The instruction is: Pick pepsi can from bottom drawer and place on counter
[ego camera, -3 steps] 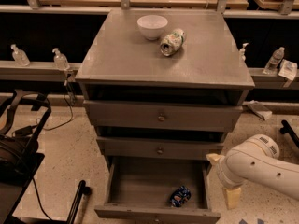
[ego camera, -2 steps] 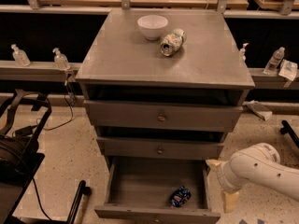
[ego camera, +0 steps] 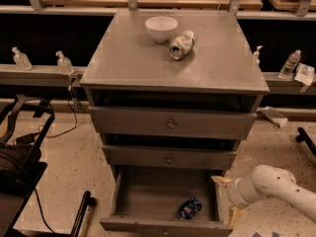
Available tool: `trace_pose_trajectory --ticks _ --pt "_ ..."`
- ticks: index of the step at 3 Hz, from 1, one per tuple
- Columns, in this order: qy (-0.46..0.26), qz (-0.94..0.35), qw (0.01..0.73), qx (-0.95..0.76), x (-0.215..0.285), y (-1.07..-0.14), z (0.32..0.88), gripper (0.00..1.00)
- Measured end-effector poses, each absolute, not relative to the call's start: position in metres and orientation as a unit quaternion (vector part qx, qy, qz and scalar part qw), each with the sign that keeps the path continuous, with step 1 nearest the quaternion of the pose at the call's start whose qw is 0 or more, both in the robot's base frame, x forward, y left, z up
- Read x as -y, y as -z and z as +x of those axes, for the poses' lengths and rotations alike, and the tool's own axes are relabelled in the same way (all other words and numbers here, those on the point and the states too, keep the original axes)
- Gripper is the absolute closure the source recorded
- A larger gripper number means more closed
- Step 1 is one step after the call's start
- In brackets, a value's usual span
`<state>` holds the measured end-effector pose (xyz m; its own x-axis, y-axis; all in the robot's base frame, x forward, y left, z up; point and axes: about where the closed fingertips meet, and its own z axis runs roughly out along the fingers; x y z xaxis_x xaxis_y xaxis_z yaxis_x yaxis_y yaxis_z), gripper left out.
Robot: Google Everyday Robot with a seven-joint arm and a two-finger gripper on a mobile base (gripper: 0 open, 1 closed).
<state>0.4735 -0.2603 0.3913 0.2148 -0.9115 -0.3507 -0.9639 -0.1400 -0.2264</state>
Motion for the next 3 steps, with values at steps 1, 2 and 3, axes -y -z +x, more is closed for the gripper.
trace_pose_trajectory --ticks 1,2,3 --pt "-0.092 -0.786 0.226 -0.568 0.246 -0.358 0.484 0.0" --pt "-0.132 -0.814 0.254 -0.506 0.221 -0.338 0.497 0.0" --pt "-0.134 -0.841 0.263 -0.452 0.221 -0.333 0.499 0.0"
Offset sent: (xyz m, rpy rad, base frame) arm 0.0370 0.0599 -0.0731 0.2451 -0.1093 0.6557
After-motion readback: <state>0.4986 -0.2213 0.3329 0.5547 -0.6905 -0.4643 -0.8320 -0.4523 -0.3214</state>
